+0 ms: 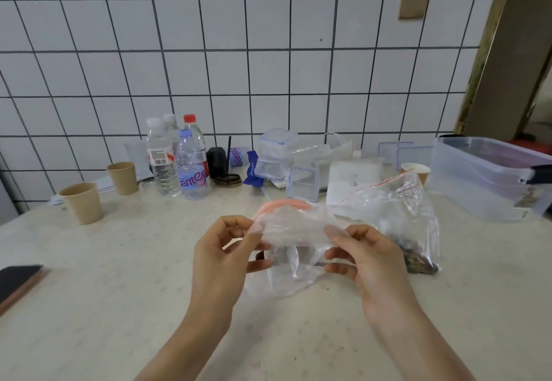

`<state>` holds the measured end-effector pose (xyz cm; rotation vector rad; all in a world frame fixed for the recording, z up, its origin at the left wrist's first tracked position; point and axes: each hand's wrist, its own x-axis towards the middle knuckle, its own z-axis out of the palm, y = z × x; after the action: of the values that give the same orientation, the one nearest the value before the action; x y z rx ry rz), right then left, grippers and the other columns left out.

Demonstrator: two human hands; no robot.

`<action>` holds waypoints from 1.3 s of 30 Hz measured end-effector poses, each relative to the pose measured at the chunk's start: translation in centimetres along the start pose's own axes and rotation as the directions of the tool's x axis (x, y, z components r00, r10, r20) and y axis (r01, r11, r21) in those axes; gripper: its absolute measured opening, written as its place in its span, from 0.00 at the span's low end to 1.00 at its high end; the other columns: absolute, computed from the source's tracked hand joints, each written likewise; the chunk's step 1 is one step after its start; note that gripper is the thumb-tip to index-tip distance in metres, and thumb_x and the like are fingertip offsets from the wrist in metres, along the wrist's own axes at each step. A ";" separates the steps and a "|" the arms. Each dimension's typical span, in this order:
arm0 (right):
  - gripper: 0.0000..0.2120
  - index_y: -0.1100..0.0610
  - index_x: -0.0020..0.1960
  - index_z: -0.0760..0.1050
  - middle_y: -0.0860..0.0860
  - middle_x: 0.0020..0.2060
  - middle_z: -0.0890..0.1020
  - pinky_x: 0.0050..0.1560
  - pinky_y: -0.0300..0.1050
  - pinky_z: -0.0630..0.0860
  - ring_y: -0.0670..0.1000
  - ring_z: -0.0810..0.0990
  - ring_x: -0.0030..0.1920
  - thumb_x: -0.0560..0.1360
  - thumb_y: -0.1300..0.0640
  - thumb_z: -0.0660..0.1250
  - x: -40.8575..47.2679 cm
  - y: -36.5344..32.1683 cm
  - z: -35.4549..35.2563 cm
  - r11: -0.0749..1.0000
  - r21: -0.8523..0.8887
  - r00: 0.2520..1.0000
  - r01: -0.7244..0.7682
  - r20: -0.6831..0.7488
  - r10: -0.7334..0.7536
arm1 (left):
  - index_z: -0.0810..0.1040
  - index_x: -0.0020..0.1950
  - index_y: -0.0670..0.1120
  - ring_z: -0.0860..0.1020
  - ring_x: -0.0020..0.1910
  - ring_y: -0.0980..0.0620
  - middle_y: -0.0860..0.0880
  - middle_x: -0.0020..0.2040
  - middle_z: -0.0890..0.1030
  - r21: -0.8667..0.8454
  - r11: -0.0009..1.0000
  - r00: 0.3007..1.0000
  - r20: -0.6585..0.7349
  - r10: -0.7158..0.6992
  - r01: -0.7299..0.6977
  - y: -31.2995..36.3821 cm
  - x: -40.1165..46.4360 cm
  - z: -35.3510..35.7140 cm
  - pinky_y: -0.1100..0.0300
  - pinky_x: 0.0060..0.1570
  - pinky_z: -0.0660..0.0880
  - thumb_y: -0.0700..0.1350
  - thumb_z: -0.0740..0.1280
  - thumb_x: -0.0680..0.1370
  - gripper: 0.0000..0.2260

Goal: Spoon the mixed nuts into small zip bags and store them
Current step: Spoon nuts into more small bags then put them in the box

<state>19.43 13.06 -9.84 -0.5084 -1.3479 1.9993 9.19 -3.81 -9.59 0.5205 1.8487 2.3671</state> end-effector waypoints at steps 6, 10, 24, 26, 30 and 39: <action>0.06 0.60 0.36 0.87 0.58 0.36 0.86 0.40 0.45 0.85 0.54 0.87 0.36 0.58 0.64 0.78 0.6 -0.2 -0.5 0.948 0.235 0.965 -0.215 0.202 0.169 | 0.87 0.49 0.43 0.86 0.54 0.45 0.38 0.53 0.87 -0.231 0.930 0.950 0.196 -0.243 0.285 0.2 0.1 -0.7 0.58 0.47 0.83 0.46 0.78 0.67 0.13; 0.04 0.61 0.40 0.87 0.58 0.42 0.87 0.45 0.47 0.86 0.55 0.89 0.46 0.67 0.66 0.73 0.7 -0.3 -0.4 0.869 0.422 0.950 -0.259 0.274 0.150 | 0.87 0.54 0.41 0.84 0.61 0.45 0.39 0.59 0.85 -0.324 0.860 0.902 0.315 -0.295 0.394 0.0 0.3 -0.7 0.56 0.53 0.83 0.44 0.76 0.73 0.12; 0.09 0.60 0.45 0.81 0.55 0.37 0.80 0.49 0.48 0.79 0.51 0.81 0.40 0.75 0.57 0.65 -0.4 -0.5 0.7 0.886 0.355 0.892 -0.299 0.434 0.127 | 0.86 0.57 0.36 0.86 0.52 0.43 0.37 0.58 0.85 -0.433 0.722 0.823 0.453 -0.343 0.540 0.4 -0.3 0.6 0.50 0.51 0.84 0.45 0.70 0.75 0.15; 0.07 0.60 0.47 0.81 0.56 0.37 0.77 0.45 0.47 0.81 0.51 0.79 0.38 0.74 0.57 0.66 -0.3 -0.4 0.7 0.884 0.353 0.898 -0.308 0.415 0.147 | 0.88 0.49 0.39 0.85 0.49 0.45 0.40 0.50 0.86 -0.375 0.782 0.838 0.442 -0.321 0.498 0.4 -0.2 0.4 0.50 0.54 0.83 0.46 0.69 0.76 0.12; 0.11 0.60 0.50 0.85 0.53 0.37 0.82 0.45 0.45 0.80 0.49 0.80 0.37 0.71 0.54 0.75 -0.1 -0.1 0.2 0.943 0.262 0.896 -0.207 0.438 0.075 | 0.85 0.36 0.44 0.82 0.40 0.50 0.45 0.42 0.82 -0.341 0.809 0.836 0.458 -0.302 0.479 0.4 -0.2 0.1 0.55 0.46 0.83 0.44 0.69 0.74 0.09; 0.08 0.60 0.41 0.77 0.59 0.35 0.82 0.36 0.44 0.80 0.55 0.80 0.35 0.71 0.62 0.77 -0.6 0.6 1.0 0.995 -0.084 0.992 0.046 0.119 -0.036 | 0.80 0.37 0.48 0.85 0.44 0.47 0.44 0.43 0.85 -0.075 0.996 0.914 0.406 -0.009 0.043 0.6 -1.8 0.0 0.62 0.45 0.80 0.41 0.79 0.67 0.09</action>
<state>19.04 11.88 -10.03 -0.4042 -1.5104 1.9705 10.95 -4.47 -9.39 0.8922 1.5546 2.1018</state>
